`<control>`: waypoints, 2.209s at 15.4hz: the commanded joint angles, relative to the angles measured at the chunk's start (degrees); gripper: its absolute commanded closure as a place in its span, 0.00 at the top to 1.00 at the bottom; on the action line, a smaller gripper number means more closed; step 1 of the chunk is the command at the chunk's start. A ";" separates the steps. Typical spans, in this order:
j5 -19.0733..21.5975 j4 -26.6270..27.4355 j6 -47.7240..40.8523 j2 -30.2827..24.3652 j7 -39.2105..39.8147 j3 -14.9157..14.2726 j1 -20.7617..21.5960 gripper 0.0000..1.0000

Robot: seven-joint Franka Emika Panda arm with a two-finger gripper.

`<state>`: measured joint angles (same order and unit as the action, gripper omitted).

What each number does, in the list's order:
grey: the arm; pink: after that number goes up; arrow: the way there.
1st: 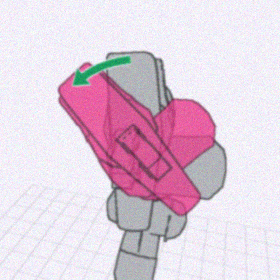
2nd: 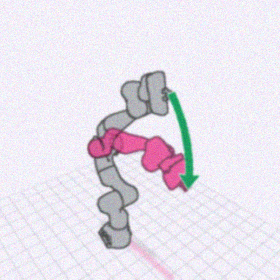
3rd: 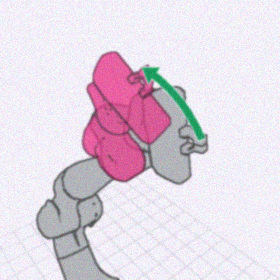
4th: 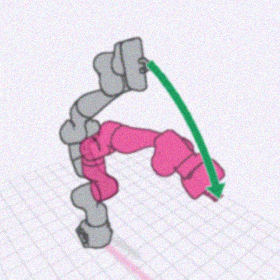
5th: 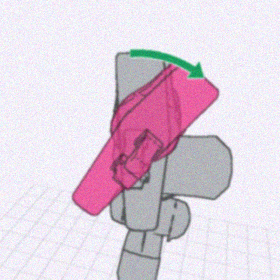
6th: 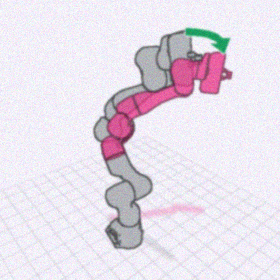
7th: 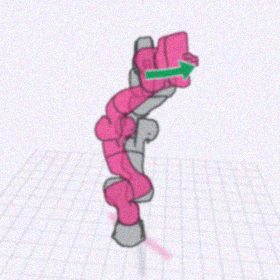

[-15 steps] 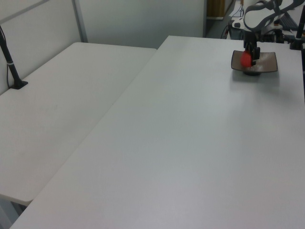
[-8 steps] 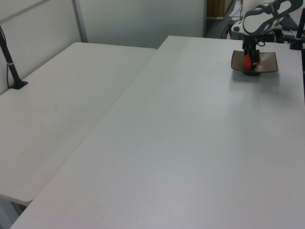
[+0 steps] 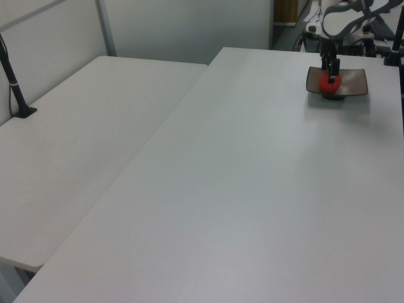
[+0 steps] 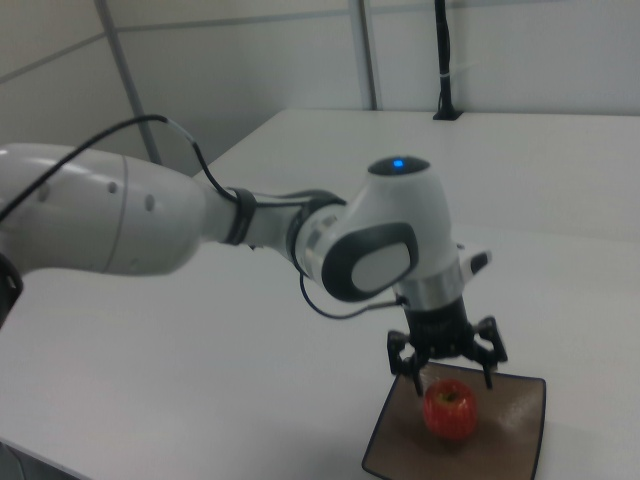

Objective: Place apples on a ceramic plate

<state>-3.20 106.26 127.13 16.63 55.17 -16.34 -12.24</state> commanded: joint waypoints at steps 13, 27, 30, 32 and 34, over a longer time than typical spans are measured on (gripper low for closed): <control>7.32 -21.17 -33.94 -17.07 -42.50 1.04 13.38 1.00; 6.28 -15.74 -37.39 -20.33 -58.26 15.64 18.74 1.00; 4.35 -11.53 -31.78 -20.41 -53.26 15.20 19.19 1.00; 3.90 -11.43 -29.14 -20.06 -49.22 14.33 19.28 1.00; 4.69 -11.43 -28.16 -20.15 -46.74 12.74 19.36 1.00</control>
<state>1.27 92.95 96.24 -2.06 3.54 -0.91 6.20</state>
